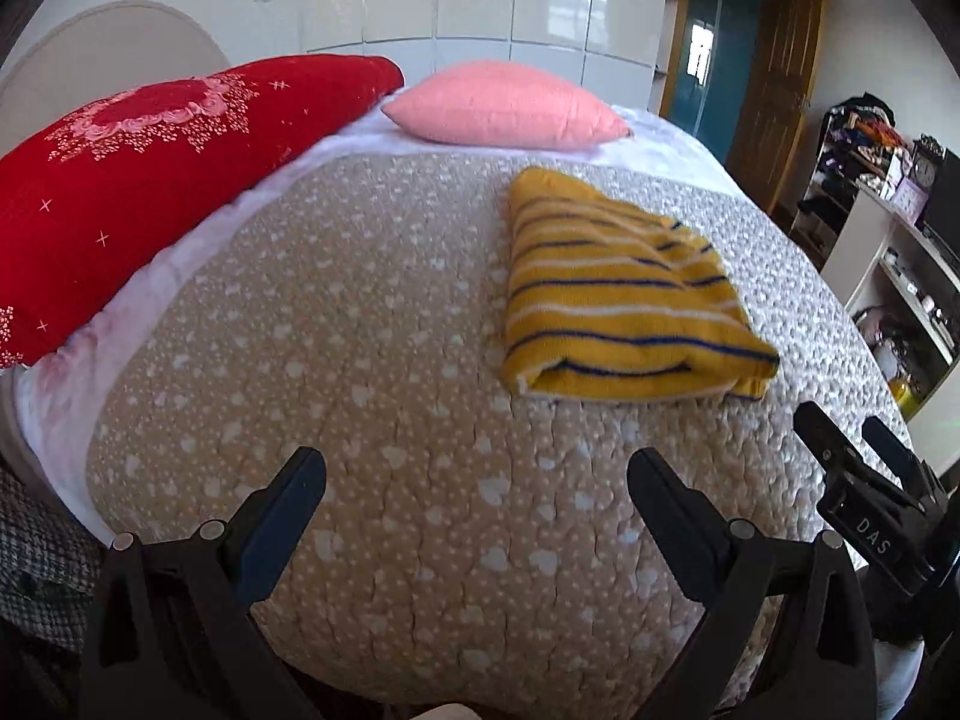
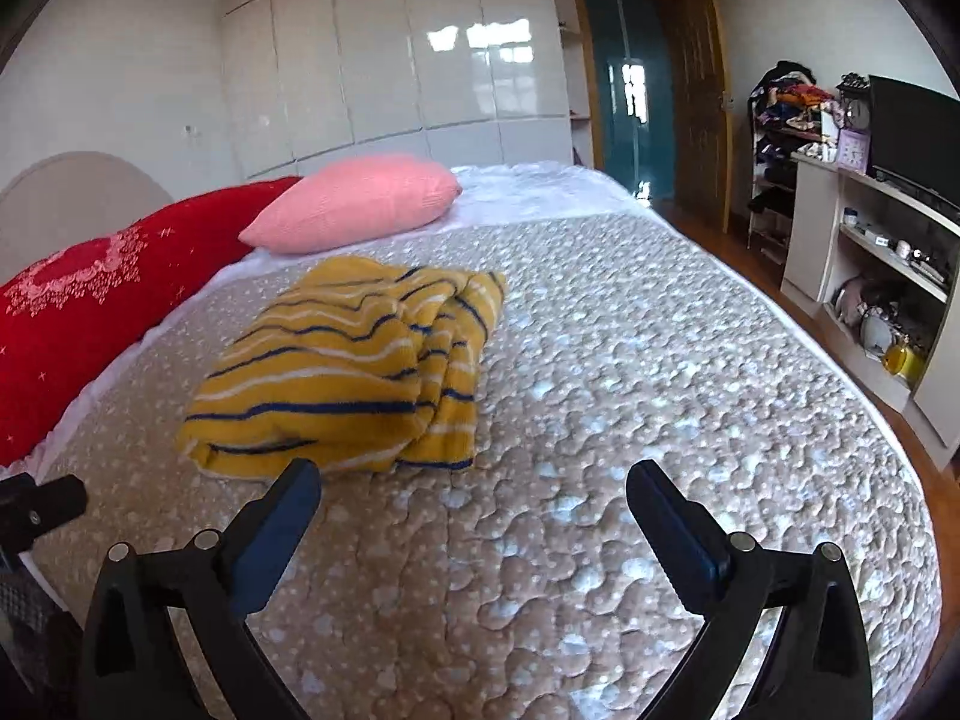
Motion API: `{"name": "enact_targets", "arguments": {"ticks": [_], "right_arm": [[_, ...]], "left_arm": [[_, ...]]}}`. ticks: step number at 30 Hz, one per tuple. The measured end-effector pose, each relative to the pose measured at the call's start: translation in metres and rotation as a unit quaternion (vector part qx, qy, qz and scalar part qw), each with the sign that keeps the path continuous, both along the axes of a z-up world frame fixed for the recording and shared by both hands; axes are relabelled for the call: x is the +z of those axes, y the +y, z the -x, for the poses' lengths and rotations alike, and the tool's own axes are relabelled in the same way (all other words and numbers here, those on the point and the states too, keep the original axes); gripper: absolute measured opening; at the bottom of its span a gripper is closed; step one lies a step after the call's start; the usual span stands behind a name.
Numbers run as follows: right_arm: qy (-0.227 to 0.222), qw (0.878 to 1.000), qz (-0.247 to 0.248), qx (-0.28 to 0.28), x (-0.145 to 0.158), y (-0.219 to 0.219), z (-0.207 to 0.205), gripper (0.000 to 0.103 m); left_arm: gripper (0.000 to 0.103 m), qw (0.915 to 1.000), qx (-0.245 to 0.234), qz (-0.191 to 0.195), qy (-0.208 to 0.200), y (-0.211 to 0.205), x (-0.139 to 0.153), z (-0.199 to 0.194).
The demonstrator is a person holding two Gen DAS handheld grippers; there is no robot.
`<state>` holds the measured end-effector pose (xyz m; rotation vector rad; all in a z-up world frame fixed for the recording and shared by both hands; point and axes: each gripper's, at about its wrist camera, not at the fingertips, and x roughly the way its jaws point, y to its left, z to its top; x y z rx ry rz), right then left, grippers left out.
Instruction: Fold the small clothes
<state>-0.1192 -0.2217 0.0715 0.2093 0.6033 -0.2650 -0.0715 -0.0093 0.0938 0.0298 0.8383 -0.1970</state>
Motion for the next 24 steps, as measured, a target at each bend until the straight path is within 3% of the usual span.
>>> {"name": "enact_targets", "arguments": {"ticks": [9,24], "right_arm": [[0.031,0.999,-0.018,0.002,-0.015,-0.003,-0.005,0.103],[0.053,0.998,-0.021,0.003,-0.028,-0.007,-0.011,0.103]], "left_arm": [[0.100,0.9985,0.004,-0.053,0.015,-0.011,-0.017,-0.001],[0.100,0.9978,-0.009,-0.045,0.047,-0.016,-0.032,-0.006]]}}
